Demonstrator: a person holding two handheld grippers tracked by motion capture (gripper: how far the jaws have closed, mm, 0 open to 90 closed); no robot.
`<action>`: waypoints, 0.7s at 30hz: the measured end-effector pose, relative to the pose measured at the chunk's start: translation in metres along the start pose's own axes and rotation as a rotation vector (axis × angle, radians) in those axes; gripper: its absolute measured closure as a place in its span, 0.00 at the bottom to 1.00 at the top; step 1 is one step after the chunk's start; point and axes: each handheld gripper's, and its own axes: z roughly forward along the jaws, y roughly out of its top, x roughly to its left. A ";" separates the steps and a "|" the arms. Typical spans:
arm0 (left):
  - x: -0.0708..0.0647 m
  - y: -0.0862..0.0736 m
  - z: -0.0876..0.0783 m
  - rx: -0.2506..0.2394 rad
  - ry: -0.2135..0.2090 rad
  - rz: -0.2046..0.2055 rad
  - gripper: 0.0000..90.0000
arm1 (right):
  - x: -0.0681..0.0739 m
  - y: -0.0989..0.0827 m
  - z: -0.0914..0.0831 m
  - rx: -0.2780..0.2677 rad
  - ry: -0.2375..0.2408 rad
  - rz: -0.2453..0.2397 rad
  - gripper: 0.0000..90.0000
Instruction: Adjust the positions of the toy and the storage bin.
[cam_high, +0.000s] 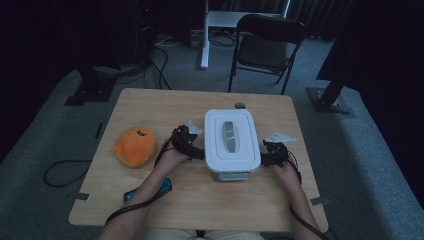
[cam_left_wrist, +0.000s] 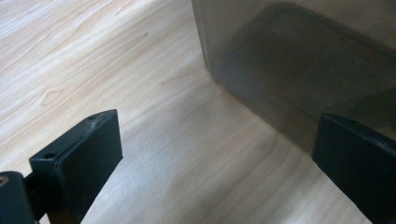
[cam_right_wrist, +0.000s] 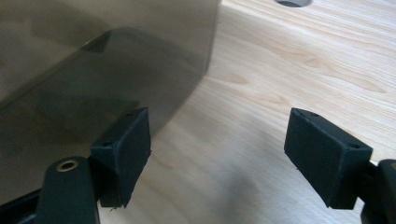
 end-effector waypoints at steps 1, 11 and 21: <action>-0.001 -0.001 -0.002 0.002 -0.001 0.002 0.02 | 0.002 0.000 -0.001 0.002 0.002 -0.009 0.25; -0.021 -0.013 -0.022 -0.005 -0.013 0.037 0.02 | 0.015 -0.007 -0.013 0.001 0.031 -0.048 0.25; -0.044 -0.027 -0.042 -0.043 -0.043 0.054 0.02 | 0.023 -0.018 -0.029 -0.003 0.061 -0.071 0.25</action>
